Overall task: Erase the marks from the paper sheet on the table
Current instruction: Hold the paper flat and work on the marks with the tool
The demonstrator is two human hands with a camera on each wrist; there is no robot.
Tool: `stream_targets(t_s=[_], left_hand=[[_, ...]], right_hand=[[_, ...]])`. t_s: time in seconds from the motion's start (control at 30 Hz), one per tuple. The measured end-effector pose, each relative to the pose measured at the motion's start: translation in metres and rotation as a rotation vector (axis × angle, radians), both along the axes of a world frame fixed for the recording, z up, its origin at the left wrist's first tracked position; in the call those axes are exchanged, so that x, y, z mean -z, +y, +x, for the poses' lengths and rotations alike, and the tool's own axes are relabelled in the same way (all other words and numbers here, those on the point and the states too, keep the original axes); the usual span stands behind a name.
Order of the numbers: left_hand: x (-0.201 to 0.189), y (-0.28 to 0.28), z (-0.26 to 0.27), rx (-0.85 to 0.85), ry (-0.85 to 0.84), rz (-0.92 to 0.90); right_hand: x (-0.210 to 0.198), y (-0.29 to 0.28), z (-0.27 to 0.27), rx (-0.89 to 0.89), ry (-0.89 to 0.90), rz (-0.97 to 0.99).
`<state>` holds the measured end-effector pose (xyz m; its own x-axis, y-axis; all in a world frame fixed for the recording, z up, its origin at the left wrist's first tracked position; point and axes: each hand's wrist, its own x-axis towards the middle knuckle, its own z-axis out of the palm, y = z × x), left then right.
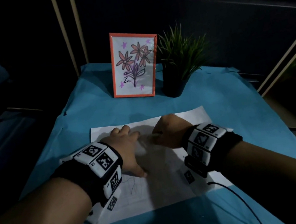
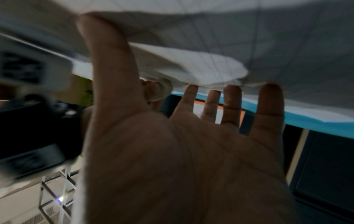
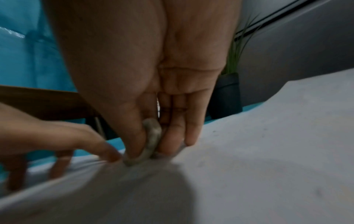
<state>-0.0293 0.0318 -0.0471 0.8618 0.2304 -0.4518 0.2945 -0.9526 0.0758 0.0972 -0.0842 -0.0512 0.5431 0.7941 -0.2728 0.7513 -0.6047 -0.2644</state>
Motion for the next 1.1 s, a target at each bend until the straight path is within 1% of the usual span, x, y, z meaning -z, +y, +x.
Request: stream_targets(t_s=[0.13, 0.2, 0.33, 0.53, 0.73, 0.8, 0.93, 1.1], left_hand=[[-0.002, 0.0, -0.001, -0.003, -0.004, -0.005], [-0.003, 0.0, 0.0, -0.005, 0.006, -0.007], [-0.004, 0.0, 0.0, -0.001, 0.016, -0.005], [-0.002, -0.001, 0.0, 0.003, -0.007, -0.003], [-0.001, 0.001, 0.002, -0.002, -0.005, -0.014], [0.0, 0.001, 0.002, 0.0, -0.008, -0.013], [0.0, 0.004, 0.002, 0.002, -0.006, -0.011], [-0.002, 0.006, 0.008, -0.042, -0.009, -0.064]], right_hand=[[-0.001, 0.012, 0.015, 0.105, -0.034, 0.027], [-0.002, 0.011, 0.013, 0.109, -0.008, 0.027], [-0.004, 0.002, 0.001, 0.029, 0.027, -0.01], [-0.002, 0.017, 0.016, 0.145, -0.014, 0.028], [-0.001, 0.009, 0.006, 0.034, 0.041, 0.008], [0.001, 0.009, 0.009, 0.046, 0.038, 0.031], [0.002, 0.017, 0.022, 0.143, -0.001, 0.085], [0.003, 0.01, 0.018, 0.089, 0.045, 0.052]])
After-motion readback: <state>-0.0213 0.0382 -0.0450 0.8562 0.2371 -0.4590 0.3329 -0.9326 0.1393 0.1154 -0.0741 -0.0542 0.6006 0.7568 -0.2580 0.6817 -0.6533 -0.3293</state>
